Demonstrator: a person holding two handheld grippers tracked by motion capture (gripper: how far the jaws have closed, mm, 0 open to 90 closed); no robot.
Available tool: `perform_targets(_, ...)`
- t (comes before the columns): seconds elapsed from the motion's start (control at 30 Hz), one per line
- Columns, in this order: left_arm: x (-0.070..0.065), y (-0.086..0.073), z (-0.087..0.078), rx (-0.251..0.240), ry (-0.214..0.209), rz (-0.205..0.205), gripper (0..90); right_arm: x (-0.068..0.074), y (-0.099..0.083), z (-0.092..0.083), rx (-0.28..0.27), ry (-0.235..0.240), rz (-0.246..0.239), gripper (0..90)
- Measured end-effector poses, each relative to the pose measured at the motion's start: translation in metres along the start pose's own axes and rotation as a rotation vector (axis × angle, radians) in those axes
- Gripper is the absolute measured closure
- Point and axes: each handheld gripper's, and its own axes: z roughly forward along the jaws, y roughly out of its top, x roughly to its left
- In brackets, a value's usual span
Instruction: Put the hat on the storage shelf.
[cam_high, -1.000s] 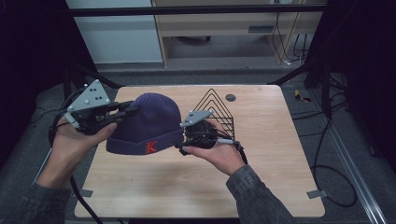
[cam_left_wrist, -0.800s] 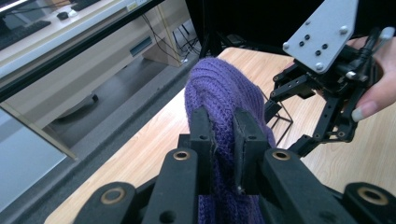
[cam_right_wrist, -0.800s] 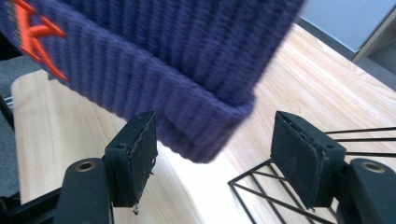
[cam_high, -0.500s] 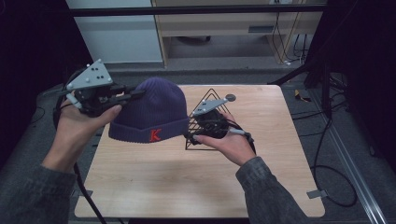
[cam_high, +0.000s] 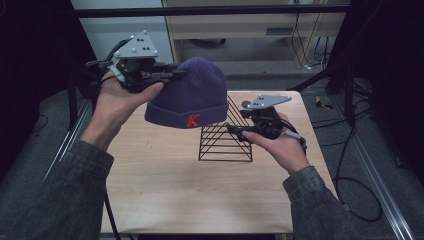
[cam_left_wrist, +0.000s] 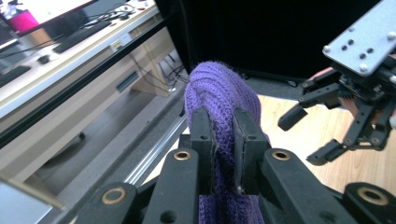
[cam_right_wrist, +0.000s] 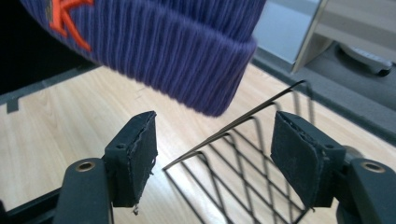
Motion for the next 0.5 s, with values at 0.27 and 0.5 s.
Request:
perform_targets(0.27, -0.002, 0.012, 0.031, -0.025, -0.065, 0.029, 80.1, -0.024, 0.008, -0.006, -0.01, 0.016, 0.032, 31.5)
perform_targets(0.5, 0.003, 0.008, 0.058, -0.053, -0.071, 0.002, 80.1, -0.036, 0.008, -0.004, 0.0, 0.021, 0.018, 67.8)
